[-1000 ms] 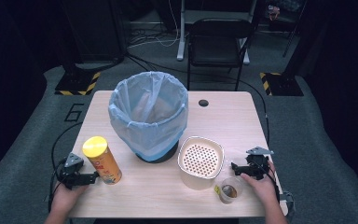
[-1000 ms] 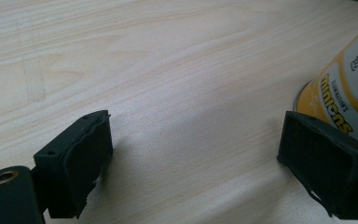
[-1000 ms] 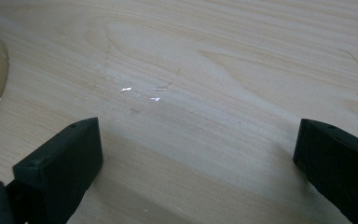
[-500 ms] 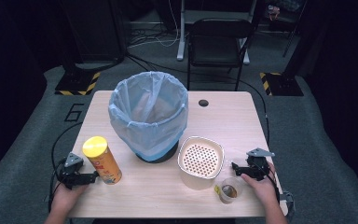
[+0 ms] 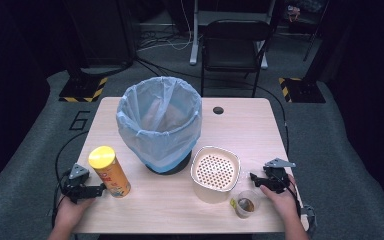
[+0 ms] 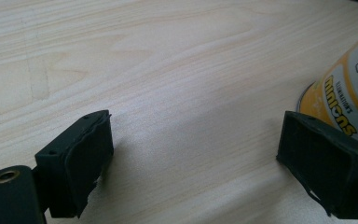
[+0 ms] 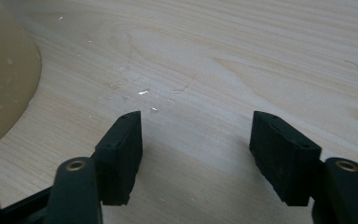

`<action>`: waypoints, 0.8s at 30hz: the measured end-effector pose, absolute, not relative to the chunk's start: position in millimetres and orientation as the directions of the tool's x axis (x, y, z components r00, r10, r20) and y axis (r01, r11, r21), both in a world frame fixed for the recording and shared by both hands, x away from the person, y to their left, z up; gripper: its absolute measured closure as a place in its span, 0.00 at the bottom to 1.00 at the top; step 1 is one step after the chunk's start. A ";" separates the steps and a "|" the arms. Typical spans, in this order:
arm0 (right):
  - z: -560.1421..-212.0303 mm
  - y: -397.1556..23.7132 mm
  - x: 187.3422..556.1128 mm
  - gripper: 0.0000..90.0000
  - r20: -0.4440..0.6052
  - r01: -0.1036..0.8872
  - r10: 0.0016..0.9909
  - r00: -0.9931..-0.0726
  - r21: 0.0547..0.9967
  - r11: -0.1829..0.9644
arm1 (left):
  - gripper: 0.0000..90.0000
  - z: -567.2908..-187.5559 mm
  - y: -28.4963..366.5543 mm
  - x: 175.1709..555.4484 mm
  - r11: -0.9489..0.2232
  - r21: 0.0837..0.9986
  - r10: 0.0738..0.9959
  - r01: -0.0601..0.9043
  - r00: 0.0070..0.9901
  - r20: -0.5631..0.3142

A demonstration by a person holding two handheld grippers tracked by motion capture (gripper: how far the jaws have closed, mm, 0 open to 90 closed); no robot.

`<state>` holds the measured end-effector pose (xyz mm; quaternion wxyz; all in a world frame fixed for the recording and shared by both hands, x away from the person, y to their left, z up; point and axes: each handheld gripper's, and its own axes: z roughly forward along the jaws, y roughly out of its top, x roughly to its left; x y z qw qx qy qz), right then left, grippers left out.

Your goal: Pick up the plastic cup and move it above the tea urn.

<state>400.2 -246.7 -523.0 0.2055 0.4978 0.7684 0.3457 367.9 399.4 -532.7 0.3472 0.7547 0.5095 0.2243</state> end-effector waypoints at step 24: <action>-433.9 -233.3 403.5 0.62 0.087 0.551 0.857 -0.507 0.798 0.244 | 0.11 -532.7 399.3 367.7 -0.240 0.752 0.925 0.614 0.379 -0.014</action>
